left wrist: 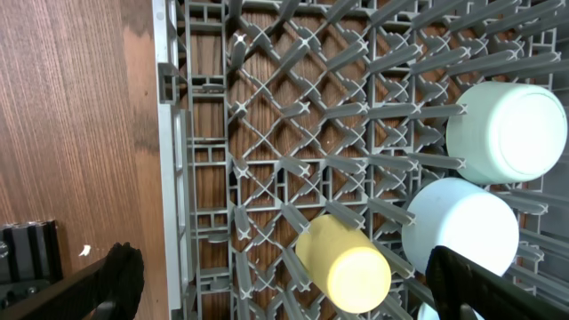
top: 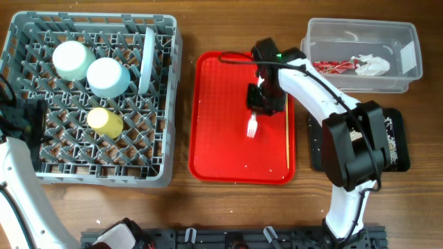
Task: Sort waste into correct bins and load items into the dishwasher rack
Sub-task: 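Lift the white fork off the red tray with the right gripper, then carry the fork left and drop it into the dish rack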
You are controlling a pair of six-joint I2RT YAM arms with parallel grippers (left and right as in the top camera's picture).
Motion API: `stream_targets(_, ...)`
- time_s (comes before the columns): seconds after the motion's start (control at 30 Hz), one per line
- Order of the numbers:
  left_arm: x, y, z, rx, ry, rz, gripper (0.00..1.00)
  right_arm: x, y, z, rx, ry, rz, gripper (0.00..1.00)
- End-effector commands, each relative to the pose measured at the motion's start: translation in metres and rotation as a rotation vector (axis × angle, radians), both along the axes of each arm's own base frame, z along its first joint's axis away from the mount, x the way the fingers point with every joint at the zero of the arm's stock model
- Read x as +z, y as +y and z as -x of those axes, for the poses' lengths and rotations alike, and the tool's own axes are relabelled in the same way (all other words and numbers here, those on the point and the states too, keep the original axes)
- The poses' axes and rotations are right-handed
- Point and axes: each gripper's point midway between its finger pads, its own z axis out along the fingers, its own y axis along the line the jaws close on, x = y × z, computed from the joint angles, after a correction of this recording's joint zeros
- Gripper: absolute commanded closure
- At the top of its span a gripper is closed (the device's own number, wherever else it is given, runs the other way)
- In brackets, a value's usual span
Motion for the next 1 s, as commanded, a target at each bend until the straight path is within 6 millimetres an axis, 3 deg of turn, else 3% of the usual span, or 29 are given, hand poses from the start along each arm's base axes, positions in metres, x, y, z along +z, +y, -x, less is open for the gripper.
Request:
stream_targets(0.0,-0.001,0.001,0.000,0.000,0.003,0.005,0.00,0.023,0.039,-0.013,0.050,-0.029,-0.194,0.96)
stream_targets(0.07,-0.001,0.001,0.000,0.000,0.003,0.005,0.00,0.038,0.060,-0.022,0.075,-0.065,-0.312,0.96)
stream_targets(0.17,-0.001,0.001,0.000,0.000,0.003,0.005,0.00,0.066,0.108,-0.038,0.053,-0.122,-0.522,0.96)
stream_targets(0.23,-0.001,0.001,0.000,0.000,0.003,0.005,0.00,0.075,0.128,-0.038,0.062,-0.135,-0.583,0.96)
stream_targets(0.4,-0.001,0.001,0.000,0.000,0.003,0.005,0.00,0.104,0.203,-0.021,0.140,-0.207,-0.725,0.96)
stream_targets(0.5,-0.001,0.001,0.000,0.000,0.003,0.005,0.00,0.107,0.230,-0.003,0.148,-0.201,-0.730,0.96)
stream_targets(0.7,-0.001,0.001,0.000,0.000,0.003,0.005,0.00,0.106,0.263,0.031,0.194,-0.190,-0.721,0.96)
stream_targets(0.73,-0.001,0.001,0.000,0.000,0.003,0.005,0.00,0.104,0.267,0.034,0.199,-0.199,-0.710,0.92)
stream_targets(0.87,-0.001,0.001,0.000,0.000,0.003,0.005,0.00,0.102,0.267,0.035,0.196,-0.205,-0.695,0.57)
stream_targets(0.97,-0.001,0.001,0.000,0.000,0.003,0.005,0.00,0.101,0.266,0.035,0.210,-0.215,-0.689,0.50)
